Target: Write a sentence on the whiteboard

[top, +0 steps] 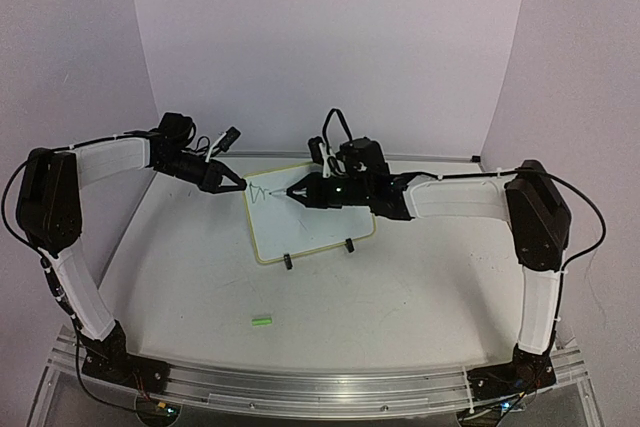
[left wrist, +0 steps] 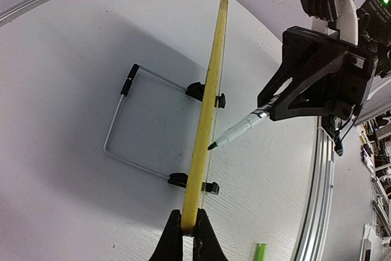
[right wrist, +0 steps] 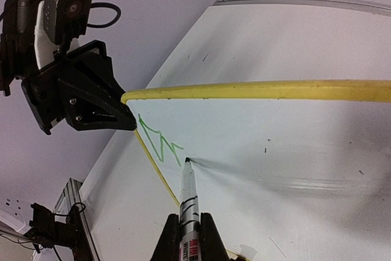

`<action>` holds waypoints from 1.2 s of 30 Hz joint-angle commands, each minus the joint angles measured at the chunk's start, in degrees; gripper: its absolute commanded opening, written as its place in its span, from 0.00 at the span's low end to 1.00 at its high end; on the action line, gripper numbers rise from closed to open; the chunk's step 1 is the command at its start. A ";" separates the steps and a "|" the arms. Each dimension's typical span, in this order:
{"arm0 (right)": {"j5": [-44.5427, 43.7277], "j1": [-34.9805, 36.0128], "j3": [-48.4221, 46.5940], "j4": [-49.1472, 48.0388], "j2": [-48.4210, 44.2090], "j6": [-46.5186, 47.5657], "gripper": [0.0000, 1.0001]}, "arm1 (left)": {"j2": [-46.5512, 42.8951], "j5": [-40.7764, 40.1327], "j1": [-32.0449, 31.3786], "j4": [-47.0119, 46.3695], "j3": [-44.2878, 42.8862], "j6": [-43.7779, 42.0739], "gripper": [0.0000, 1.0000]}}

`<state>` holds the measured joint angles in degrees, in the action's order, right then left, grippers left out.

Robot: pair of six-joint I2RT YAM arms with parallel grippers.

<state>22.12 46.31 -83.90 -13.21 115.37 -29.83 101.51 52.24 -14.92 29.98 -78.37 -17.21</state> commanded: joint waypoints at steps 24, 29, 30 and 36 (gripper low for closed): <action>-6.75 -0.01 2.23 -3.01 -4.31 -1.48 0.00 | -0.71 -3.10 -0.97 2.81 -0.73 -1.73 0.00; -5.88 -0.07 1.02 -3.75 -3.06 -1.98 0.00 | -0.60 -3.09 -1.00 2.95 -0.82 -1.78 0.00; -5.74 -0.09 0.86 -3.77 -2.78 -2.07 0.00 | -0.62 -3.12 -1.01 2.97 -0.82 -1.80 0.00; -4.86 -0.14 0.43 -3.93 -1.47 -2.30 0.00 | -0.52 -3.14 -1.01 2.98 -0.82 -1.80 0.00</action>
<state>17.57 46.80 -81.32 -14.46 113.43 -31.57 101.51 51.96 -14.94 29.98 -78.41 -17.19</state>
